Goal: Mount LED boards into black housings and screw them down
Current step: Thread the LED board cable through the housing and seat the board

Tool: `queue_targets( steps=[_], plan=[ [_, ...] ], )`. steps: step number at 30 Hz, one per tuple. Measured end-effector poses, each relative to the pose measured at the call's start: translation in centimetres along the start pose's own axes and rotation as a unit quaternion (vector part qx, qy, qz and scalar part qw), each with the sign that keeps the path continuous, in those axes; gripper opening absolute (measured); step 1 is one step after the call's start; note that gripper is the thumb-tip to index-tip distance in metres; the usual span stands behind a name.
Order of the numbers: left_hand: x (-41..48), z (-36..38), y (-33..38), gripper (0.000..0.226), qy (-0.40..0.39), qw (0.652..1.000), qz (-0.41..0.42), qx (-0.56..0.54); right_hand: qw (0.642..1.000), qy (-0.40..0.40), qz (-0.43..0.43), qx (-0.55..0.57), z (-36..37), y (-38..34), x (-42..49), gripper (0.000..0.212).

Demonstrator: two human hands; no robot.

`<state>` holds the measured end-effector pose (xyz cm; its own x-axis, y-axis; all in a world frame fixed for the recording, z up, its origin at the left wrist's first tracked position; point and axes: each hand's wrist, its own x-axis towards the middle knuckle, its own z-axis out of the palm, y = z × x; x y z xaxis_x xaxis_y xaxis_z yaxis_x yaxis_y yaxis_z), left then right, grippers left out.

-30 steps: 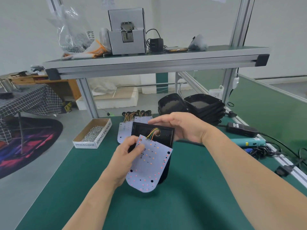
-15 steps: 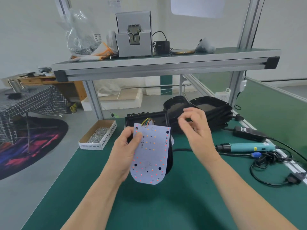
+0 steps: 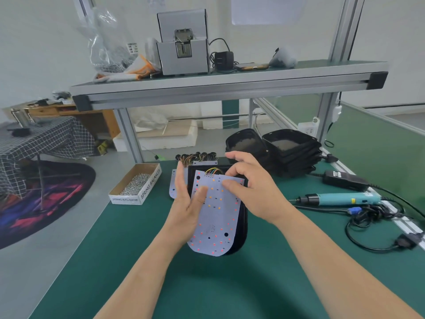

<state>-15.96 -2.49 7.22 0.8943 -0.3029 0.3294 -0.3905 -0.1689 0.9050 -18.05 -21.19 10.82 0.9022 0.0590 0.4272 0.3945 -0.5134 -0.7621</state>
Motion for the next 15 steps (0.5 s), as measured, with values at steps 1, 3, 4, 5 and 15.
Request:
queue_targets(
  steps=[1, 3, 4, 5, 15],
  plan=[
    [0.0, 0.0, -0.1, 0.051, -0.002, 1.000, 0.004, -0.018, 1.000, 0.000, 0.003, 0.011, 0.2, 0.0, -0.1, 0.011],
    [-0.1, 0.1, -0.3, 0.039, 0.002, 0.999, 0.005, -0.048, 0.999, 0.003, 0.006, 0.034, 0.7, 0.1, -0.2, 0.010],
    [-0.2, 0.1, -0.4, 0.042, 0.007, 0.998, -0.010, -0.055, 0.999, 0.008, 0.011, 0.050, 0.9, 0.2, -0.2, 0.009],
    [-0.3, 0.0, -0.5, 0.047, 0.013, 0.997, -0.036, -0.060, 0.997, 0.011, 0.020, 0.069, 1.2, 0.3, -0.2, 0.009],
    [-0.7, 1.1, -0.8, 0.040, 0.076, 0.980, -0.089, -0.159, 0.993, 0.113, -0.027, -0.012, 3.0, -0.6, -0.7, 0.016]
  ],
)
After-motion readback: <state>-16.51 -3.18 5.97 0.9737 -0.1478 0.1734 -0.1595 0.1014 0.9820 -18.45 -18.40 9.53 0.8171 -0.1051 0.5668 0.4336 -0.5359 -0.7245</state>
